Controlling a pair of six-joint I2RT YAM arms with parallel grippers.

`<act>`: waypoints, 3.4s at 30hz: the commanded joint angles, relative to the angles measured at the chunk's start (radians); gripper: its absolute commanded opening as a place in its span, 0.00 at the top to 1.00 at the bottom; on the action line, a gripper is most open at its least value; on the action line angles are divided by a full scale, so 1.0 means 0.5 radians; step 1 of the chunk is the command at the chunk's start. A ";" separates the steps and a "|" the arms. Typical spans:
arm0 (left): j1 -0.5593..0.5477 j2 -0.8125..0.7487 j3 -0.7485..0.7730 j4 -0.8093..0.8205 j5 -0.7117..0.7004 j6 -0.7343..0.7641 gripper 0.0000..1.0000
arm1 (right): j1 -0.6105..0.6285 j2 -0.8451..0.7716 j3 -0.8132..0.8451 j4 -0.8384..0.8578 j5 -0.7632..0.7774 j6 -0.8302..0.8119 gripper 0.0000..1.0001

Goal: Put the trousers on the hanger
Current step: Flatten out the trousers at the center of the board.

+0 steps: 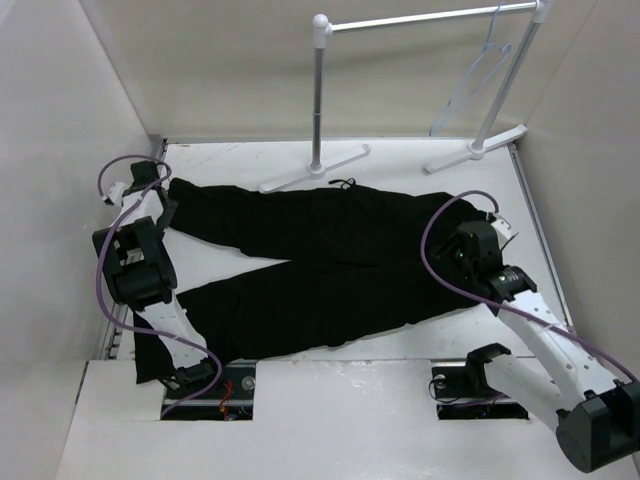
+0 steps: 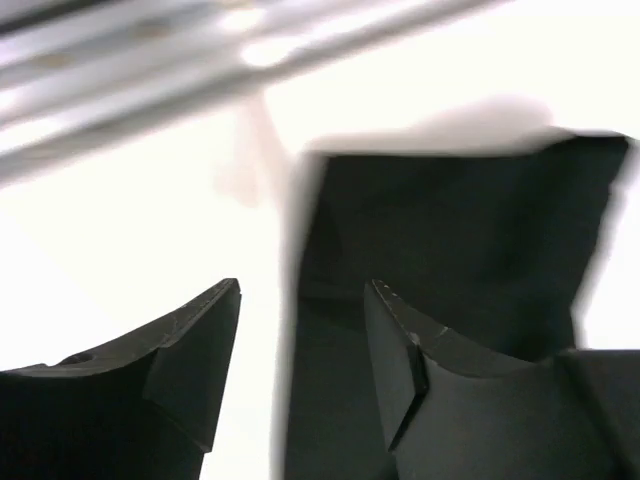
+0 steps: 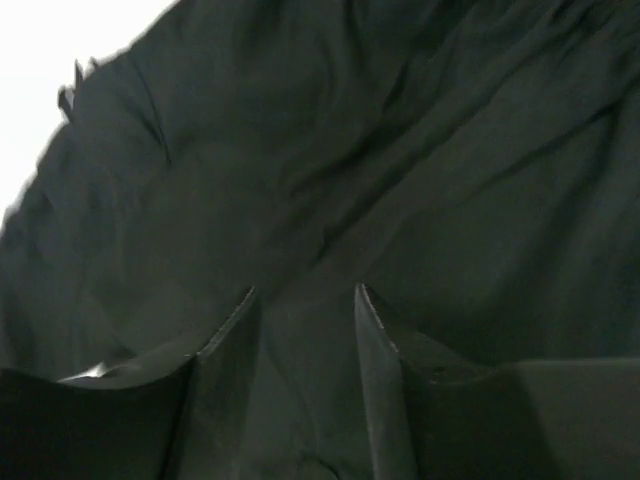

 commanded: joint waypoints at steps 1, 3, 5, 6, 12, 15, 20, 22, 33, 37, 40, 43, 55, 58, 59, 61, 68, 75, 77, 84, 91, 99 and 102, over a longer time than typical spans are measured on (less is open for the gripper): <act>0.047 -0.127 -0.091 -0.055 0.011 0.016 0.48 | 0.051 0.016 -0.052 0.126 -0.101 0.006 0.49; 0.050 -0.042 -0.067 -0.055 0.128 0.034 0.46 | 0.063 0.049 -0.082 0.172 -0.202 -0.003 0.45; 0.053 0.038 -0.036 -0.049 0.168 0.034 0.45 | 0.063 0.068 -0.095 0.188 -0.249 -0.009 0.45; 0.057 0.069 -0.027 -0.024 0.177 0.034 0.45 | 0.063 0.071 -0.095 0.188 -0.258 -0.012 0.45; 0.096 -0.007 -0.097 0.120 0.257 0.016 0.86 | 0.063 0.022 -0.165 0.191 -0.264 -0.025 0.42; 0.121 -0.221 -0.223 0.090 0.141 0.010 0.94 | 0.042 0.025 -0.205 0.237 -0.283 -0.025 0.39; 0.115 -0.703 -0.631 -0.122 -0.202 -0.094 0.94 | 0.039 0.049 -0.211 0.311 -0.326 -0.025 0.33; 0.124 -0.783 -0.741 -0.183 -0.243 -0.113 0.93 | 0.042 0.080 -0.199 0.317 -0.329 -0.034 0.31; 0.219 -0.352 -0.417 0.418 0.533 0.004 0.49 | 0.057 0.240 -0.119 0.406 -0.476 -0.138 0.28; 0.207 -0.079 -0.196 0.424 0.561 0.019 0.49 | 0.094 0.215 -0.141 0.415 -0.485 -0.144 0.28; 0.210 0.087 -0.104 0.381 0.515 0.013 0.60 | 0.097 0.194 -0.153 0.400 -0.482 -0.120 0.28; 0.216 0.155 -0.094 0.295 0.414 0.004 0.84 | 0.097 0.185 -0.135 0.384 -0.470 -0.114 0.29; 0.274 -0.676 -0.775 0.102 0.073 -0.125 0.78 | 0.002 0.402 -0.125 0.550 -0.503 -0.095 0.31; 0.323 -0.642 -0.714 -0.012 0.097 -0.107 0.49 | 0.002 0.467 -0.089 0.562 -0.549 -0.114 0.28; 0.326 -0.676 -0.696 -0.003 0.101 -0.089 0.45 | 0.011 0.476 -0.079 0.565 -0.559 -0.111 0.27; 0.327 -0.740 -0.632 0.052 0.113 -0.061 0.43 | 0.020 0.485 -0.079 0.587 -0.562 -0.101 0.27; 0.032 -0.392 0.021 0.010 0.134 0.062 0.42 | 0.063 0.497 -0.104 0.596 -0.611 -0.120 0.79; -0.128 0.348 0.914 -0.343 0.131 0.283 0.40 | 0.060 0.473 -0.113 0.565 -0.623 -0.123 0.75; -0.131 0.477 1.058 -0.465 0.110 0.304 0.42 | 0.060 0.467 -0.095 0.541 -0.623 -0.126 0.70; -0.121 0.615 1.163 -0.601 -0.031 0.366 0.45 | 0.060 0.464 -0.055 0.519 -0.623 -0.141 0.49; -0.094 0.760 1.179 -0.631 -0.093 0.406 0.60 | 0.014 0.537 -0.003 0.522 -0.602 -0.157 0.39; -0.051 0.769 1.160 -0.555 -0.090 0.396 0.93 | -0.215 0.795 0.157 0.630 -0.479 -0.117 0.31; -0.036 0.696 1.157 -0.491 -0.111 0.363 0.94 | -0.387 0.930 0.236 0.645 -0.366 -0.092 0.31</act>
